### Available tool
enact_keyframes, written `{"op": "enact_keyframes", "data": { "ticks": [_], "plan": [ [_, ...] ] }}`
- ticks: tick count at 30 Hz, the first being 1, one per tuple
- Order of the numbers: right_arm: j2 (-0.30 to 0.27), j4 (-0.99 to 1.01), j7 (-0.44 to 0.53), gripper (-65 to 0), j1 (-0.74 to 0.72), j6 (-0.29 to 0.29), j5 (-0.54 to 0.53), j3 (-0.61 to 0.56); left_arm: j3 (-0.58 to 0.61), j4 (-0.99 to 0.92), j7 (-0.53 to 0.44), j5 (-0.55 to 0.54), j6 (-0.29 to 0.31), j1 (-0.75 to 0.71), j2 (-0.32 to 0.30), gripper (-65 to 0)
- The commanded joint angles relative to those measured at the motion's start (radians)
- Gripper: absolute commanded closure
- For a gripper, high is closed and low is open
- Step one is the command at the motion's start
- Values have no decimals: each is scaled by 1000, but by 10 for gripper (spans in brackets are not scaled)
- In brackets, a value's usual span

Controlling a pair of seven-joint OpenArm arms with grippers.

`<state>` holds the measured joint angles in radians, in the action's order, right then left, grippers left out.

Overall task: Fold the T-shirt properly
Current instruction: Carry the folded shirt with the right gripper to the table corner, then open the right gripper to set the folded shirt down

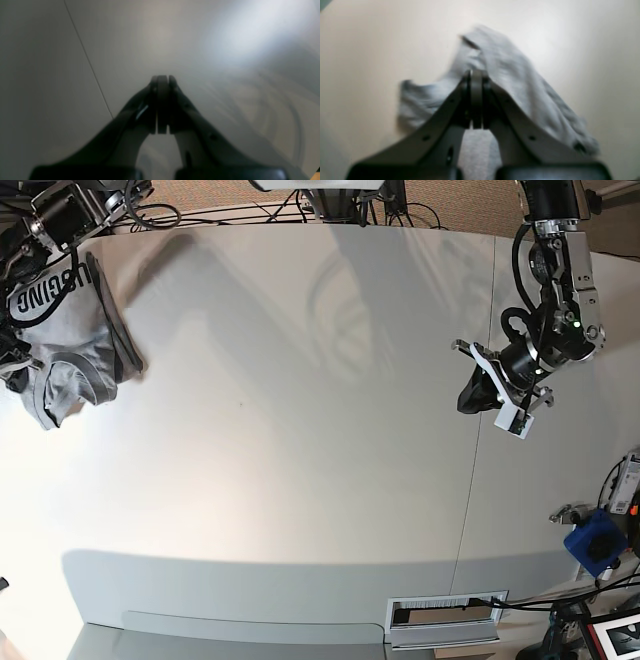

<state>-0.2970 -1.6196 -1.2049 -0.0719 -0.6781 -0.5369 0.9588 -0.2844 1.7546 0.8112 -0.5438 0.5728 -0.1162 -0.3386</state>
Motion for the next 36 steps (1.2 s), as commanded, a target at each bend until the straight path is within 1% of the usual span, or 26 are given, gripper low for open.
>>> {"op": "enact_keyframes", "data": {
  "ticks": [1,3,5,7,8,10,12,14,16,18,22,27,30,36],
  "plan": [
    [-31,-14,2,0,-11,-19,-28,-9,-6,16,-18,-18,3,14,-13,0],
    [-41,-2,-18,0,-11,-20,-27,-42,-6,16,-18,-19,3,14,-13,0],
    [-53,27,-22,0,-8,-20,1,-92,-6,16,-18,-19,3,14,-13,0],
    [-58,71,-21,0,-8,-20,52,-147,-6,16,-18,-19,3,14,-13,0],
    [-58,99,-21,0,-8,-7,79,-177,-6,16,-18,-18,3,14,-13,0],
    [-58,159,-10,0,-8,45,137,-230,-6,16,-18,-18,3,14,-13,0],
    [-58,219,14,0,-8,109,199,-270,-6,16,-17,-18,3,14,-13,0],
    [-58,260,36,0,-8,188,265,-290,-6,16,-10,-18,3,14,-13,0],
    [-58,272,45,0,-8,246,324,-288,-6,16,-2,-18,3,13,-13,0],
    [-59,271,58,0,-8,284,372,-273,-6,16,3,-19,3,13,-13,0],
    [-69,272,68,0,-8,336,407,-217,-6,16,3,-19,3,14,-13,0],
    [-69,272,72,0,-8,336,405,-142,-6,16,3,-19,3,14,-13,0],
    [-69,272,76,0,-8,336,395,-135,-6,16,3,-19,3,14,-13,0],
    [-69,258,122,0,-12,335,390,-135,-6,16,3,-46,3,14,-13,0]
  ]
}}
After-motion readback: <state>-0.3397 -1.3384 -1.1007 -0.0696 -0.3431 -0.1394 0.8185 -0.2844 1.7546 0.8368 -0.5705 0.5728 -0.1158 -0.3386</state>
